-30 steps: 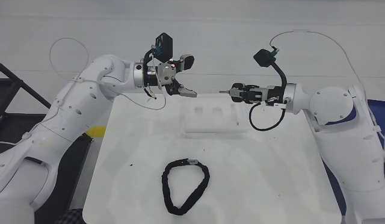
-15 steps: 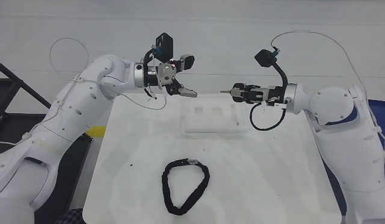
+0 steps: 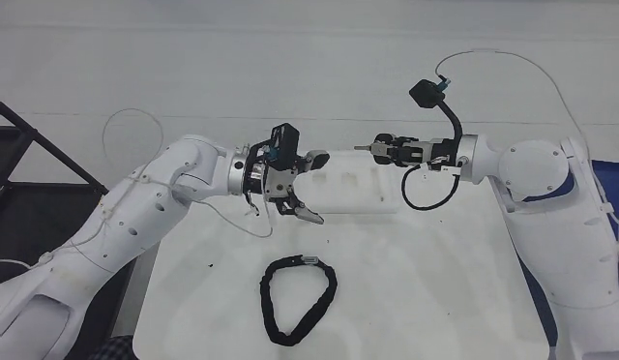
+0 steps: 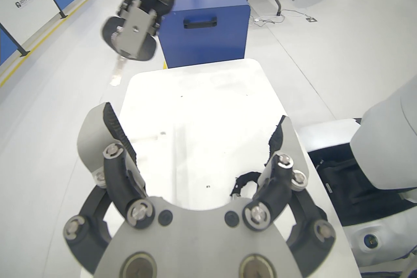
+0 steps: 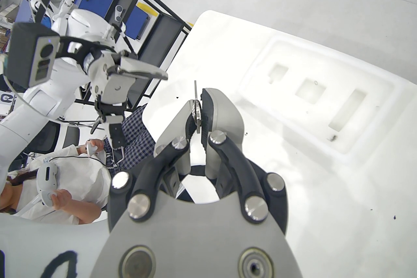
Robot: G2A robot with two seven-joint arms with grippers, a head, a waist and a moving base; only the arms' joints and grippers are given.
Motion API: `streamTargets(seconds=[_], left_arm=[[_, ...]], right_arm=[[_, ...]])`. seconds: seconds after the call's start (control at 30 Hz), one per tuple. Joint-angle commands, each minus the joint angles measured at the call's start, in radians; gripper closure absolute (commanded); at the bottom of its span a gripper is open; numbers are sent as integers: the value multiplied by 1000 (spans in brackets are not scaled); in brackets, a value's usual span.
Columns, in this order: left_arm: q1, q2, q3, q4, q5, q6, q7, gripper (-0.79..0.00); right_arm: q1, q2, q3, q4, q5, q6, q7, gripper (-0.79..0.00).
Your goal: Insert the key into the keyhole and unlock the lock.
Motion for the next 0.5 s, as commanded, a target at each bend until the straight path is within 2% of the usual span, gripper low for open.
streamTargets(seconds=[0.0,0.23,0.47], left_arm=[[33,15,-6,-20,40,0,3,-785],[105,52,-11,-37,223,0,39,-785],[92,54,84,-11,331,0,24,-785]], right_arm=[[0,0,0,0,0,0,0,0],[0,0,0,0,0,0,0,0],[0,0,0,0,0,0,0,0]])
